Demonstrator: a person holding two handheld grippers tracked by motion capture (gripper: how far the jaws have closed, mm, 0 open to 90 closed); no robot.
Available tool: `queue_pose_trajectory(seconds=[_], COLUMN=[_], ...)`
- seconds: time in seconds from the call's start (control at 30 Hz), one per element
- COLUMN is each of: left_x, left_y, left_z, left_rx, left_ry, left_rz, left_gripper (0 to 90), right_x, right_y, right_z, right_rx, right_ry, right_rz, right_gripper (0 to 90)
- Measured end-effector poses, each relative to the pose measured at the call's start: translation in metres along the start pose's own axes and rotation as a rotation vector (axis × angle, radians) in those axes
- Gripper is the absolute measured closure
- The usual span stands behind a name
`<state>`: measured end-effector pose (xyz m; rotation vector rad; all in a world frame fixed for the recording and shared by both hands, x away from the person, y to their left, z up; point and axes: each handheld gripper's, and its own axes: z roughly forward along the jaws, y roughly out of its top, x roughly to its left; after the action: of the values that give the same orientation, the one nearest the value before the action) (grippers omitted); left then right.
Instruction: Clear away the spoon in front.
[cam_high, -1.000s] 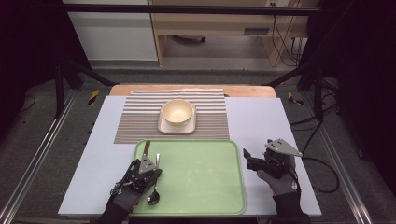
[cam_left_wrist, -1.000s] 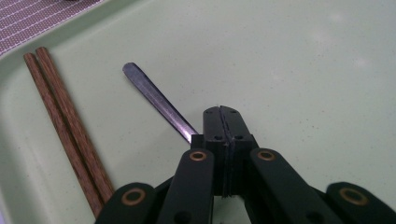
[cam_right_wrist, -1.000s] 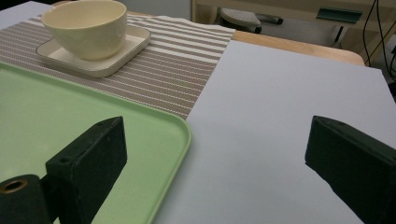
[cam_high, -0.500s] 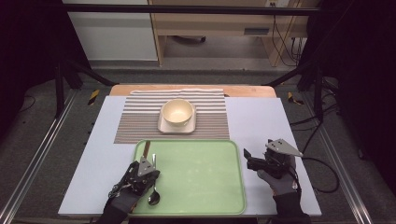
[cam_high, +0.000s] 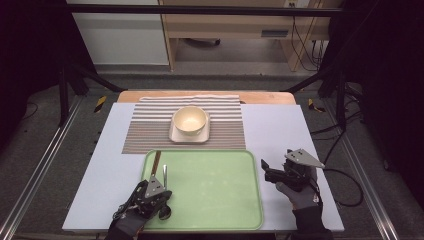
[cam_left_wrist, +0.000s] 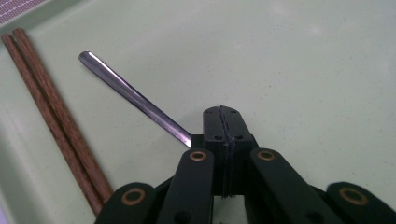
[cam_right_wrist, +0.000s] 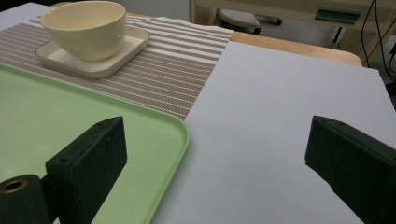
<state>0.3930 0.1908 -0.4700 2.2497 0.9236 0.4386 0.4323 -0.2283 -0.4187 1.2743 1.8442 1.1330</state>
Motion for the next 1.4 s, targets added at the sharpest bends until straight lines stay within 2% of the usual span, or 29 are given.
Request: queue_pose_trajectory(seconds=[0.33,0.43,0.53,0.67,1.03,1.13,1.27,1.4], left_x=[0.005,0.005,0.0,-0.001,0.007,0.007,0.008,0.014], left_y=[-0.006,-0.006,-0.007,-0.01,-0.014,-0.013,-0.009,-0.003], left_z=[-0.006,-0.008,-0.011,-0.011,-0.016,-0.016,-0.02,-0.023], left_rx=[0.005,-0.015,-0.015,0.014,0.02,0.001,-0.054,-0.111], left_ry=[0.006,-0.025,-0.052,-0.045,-0.027,-0.019,-0.004,0.014], left_rz=[-0.021,-0.028,0.001,0.011,-0.021,-0.022,-0.029,-0.055], left_gripper=[89.3,88.6,88.5,88.5,88.4,86.5,81.3,68.8], right_x=[0.0,0.0,-0.001,0.0,-0.001,-0.001,-0.001,-0.002], right_y=[0.0,0.0,0.0,0.0,0.0,-0.001,-0.001,-0.001], right_z=[0.0,0.0,0.0,0.0,0.0,0.001,0.001,0.001], right_rx=[-0.001,-0.001,-0.004,0.001,0.0,0.0,0.0,0.001], right_ry=[-0.005,-0.003,-0.005,-0.003,-0.006,-0.005,-0.005,-0.007], right_rz=[-0.004,-0.001,-0.001,0.002,0.002,-0.004,-0.002,0.003], right_gripper=[5.9,6.0,6.0,5.9,6.0,6.0,5.9,5.9])
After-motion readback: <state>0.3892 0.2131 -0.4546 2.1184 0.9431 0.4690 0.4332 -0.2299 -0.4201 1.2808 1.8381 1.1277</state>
